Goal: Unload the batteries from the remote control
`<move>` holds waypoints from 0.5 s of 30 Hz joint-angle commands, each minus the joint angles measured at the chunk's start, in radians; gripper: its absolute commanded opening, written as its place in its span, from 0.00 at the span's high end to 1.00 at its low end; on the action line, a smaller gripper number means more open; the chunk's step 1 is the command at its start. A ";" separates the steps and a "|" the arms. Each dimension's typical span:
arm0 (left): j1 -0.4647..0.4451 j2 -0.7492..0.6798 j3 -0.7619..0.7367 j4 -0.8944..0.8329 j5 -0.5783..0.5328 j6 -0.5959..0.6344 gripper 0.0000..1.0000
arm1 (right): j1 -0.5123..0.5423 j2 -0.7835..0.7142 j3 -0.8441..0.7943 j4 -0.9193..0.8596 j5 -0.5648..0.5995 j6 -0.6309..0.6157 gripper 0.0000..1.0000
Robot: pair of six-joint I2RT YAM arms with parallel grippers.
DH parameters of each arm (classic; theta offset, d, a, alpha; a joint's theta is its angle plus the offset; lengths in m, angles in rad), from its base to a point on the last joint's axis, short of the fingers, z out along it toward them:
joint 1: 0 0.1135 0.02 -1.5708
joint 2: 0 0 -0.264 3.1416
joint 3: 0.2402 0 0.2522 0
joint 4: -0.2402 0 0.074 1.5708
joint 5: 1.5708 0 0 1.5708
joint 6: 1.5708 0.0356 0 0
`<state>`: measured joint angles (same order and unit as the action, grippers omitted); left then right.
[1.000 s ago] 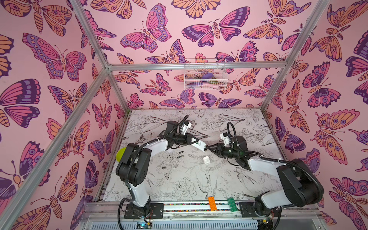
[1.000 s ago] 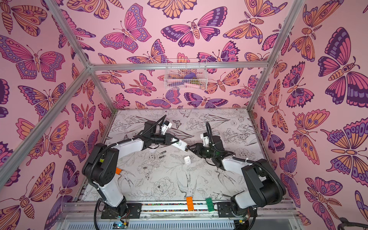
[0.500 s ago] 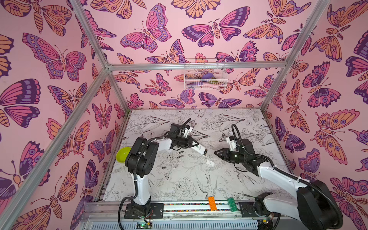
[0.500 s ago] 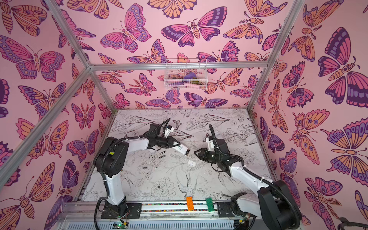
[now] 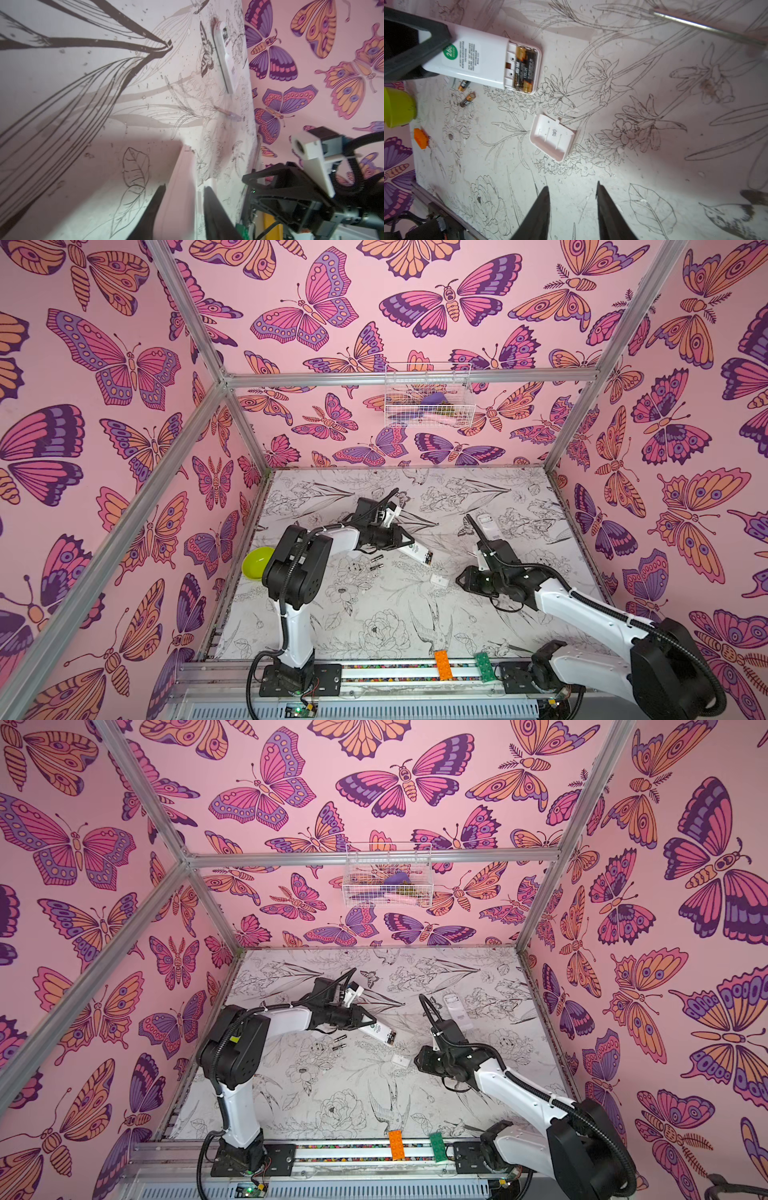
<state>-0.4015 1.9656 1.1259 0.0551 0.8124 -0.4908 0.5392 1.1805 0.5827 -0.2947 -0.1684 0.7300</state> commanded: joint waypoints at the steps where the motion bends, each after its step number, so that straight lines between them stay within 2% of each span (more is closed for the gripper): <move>1: 0.001 0.000 0.009 -0.050 -0.038 0.031 0.57 | 0.032 0.023 0.045 -0.040 0.094 0.030 0.62; 8: 0.004 -0.017 0.006 -0.064 -0.074 0.021 0.46 | 0.098 0.122 0.099 -0.021 0.136 0.049 0.62; 15: 0.030 -0.053 0.005 -0.103 -0.150 0.014 0.26 | 0.128 0.224 0.180 -0.065 0.169 0.062 0.63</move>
<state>-0.3912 1.9617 1.1259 -0.0162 0.7040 -0.4839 0.6552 1.3880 0.7193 -0.3214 -0.0441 0.7753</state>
